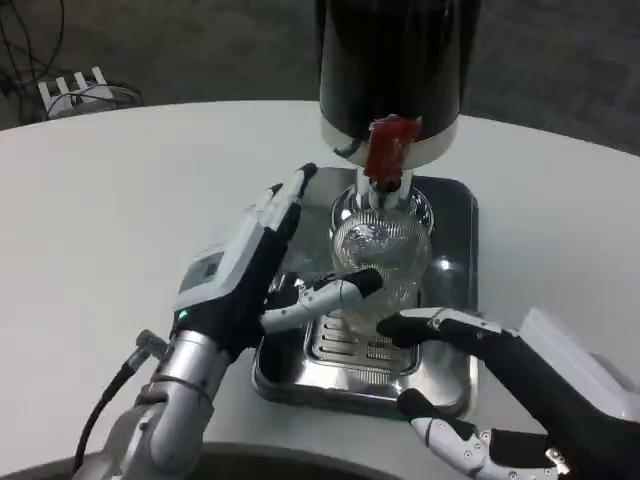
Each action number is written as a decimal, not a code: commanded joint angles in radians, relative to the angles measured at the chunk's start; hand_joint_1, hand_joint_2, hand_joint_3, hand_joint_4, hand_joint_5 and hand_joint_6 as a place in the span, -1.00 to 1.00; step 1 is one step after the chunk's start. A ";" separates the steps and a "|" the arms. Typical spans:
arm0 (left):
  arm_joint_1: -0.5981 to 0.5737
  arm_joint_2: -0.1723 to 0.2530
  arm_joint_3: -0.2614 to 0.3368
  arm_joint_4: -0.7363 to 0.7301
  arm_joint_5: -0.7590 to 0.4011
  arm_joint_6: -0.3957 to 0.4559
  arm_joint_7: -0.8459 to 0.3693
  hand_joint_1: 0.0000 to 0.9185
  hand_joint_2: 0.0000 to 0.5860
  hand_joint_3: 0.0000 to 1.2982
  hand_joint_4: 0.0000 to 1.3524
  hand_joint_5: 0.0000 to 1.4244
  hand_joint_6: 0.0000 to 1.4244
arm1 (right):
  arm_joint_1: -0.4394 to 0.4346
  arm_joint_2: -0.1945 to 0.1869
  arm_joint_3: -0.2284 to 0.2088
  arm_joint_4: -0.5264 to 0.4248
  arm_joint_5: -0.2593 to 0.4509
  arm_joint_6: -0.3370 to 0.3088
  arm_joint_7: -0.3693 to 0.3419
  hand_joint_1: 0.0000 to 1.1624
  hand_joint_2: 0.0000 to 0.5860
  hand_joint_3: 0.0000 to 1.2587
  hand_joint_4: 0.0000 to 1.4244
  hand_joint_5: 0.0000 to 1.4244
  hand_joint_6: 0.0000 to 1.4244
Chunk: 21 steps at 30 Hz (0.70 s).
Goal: Grasp the cup under the faucet to collect the drink, then remove the cup.
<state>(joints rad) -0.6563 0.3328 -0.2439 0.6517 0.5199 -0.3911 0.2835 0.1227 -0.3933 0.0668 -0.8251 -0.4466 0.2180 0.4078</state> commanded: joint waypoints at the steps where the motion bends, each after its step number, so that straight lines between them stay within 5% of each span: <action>1: 0.090 0.027 0.039 -0.141 -0.036 0.025 -0.054 -0.86 -1.00 -1.00 -1.00 -1.00 -0.96 | 0.010 0.006 -0.002 0.002 0.000 -0.009 -0.015 0.13 0.62 -0.54 -0.61 -0.78 -0.93; 12: 0.235 0.014 0.193 -0.556 -0.226 0.097 -0.201 -1.00 -1.00 -1.00 -1.00 -0.93 -1.00 | 0.021 0.016 0.004 0.010 -0.009 -0.009 -0.028 0.13 0.62 -0.54 -0.61 -0.78 -0.93; 21: 0.253 -0.020 0.304 -0.750 -0.405 0.160 -0.271 -0.99 -1.00 -0.82 -0.82 -0.68 -0.68 | 0.019 0.019 0.008 0.015 -0.015 -0.008 -0.034 0.13 0.62 -0.54 -0.61 -0.78 -0.93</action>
<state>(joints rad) -0.4151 0.3233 0.0384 -0.0597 0.1465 -0.2503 0.0271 0.1344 -0.3800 0.0742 -0.8170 -0.4544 0.2140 0.3879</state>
